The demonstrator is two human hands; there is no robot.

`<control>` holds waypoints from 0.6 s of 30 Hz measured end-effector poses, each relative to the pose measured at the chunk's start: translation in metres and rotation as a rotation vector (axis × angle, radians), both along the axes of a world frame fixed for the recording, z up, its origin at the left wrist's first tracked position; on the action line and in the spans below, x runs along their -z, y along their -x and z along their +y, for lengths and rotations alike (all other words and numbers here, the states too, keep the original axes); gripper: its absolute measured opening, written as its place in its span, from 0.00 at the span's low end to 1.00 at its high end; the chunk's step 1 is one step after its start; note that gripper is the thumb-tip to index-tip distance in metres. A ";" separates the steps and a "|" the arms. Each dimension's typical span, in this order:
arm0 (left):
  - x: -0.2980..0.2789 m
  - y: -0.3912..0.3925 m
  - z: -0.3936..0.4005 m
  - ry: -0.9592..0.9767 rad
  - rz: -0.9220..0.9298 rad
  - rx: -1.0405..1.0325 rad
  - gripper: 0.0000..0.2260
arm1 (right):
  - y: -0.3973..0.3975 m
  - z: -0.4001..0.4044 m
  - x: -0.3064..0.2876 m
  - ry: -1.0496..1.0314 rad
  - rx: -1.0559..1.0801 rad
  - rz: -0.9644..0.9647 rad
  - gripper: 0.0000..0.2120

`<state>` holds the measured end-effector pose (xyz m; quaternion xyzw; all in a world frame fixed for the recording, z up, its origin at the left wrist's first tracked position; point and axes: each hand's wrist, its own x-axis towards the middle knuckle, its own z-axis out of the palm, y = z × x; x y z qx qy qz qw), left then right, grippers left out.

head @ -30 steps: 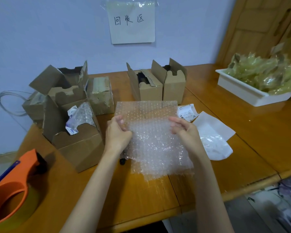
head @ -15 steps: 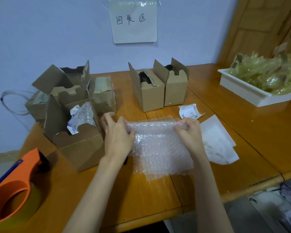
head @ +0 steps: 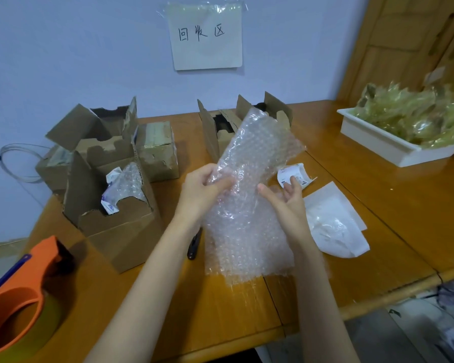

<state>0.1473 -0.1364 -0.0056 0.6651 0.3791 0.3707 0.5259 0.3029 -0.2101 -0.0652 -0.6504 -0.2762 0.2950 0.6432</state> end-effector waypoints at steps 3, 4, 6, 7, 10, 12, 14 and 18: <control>0.003 0.001 -0.001 0.339 -0.149 0.084 0.09 | 0.000 0.002 -0.002 -0.040 -0.121 0.135 0.31; 0.005 0.001 0.000 0.380 -0.123 0.079 0.09 | 0.001 0.003 -0.002 -0.046 -0.166 0.155 0.27; 0.008 0.002 -0.003 0.406 -0.012 0.062 0.09 | 0.001 0.005 0.000 -0.040 -0.176 0.152 0.17; 0.011 0.003 -0.003 0.403 0.047 0.050 0.10 | 0.001 0.005 0.001 -0.036 -0.156 0.118 0.13; 0.017 0.005 -0.001 0.389 0.115 0.011 0.10 | 0.002 0.005 0.002 -0.031 -0.149 0.070 0.07; 0.019 0.007 0.000 0.358 0.104 -0.030 0.10 | 0.003 0.002 0.001 -0.028 -0.179 0.044 0.03; 0.019 0.008 0.000 0.324 0.090 -0.034 0.09 | 0.003 0.000 -0.001 -0.044 -0.192 0.061 0.04; 0.022 0.010 -0.001 0.299 0.011 -0.027 0.11 | 0.002 -0.002 -0.005 -0.059 -0.259 0.107 0.13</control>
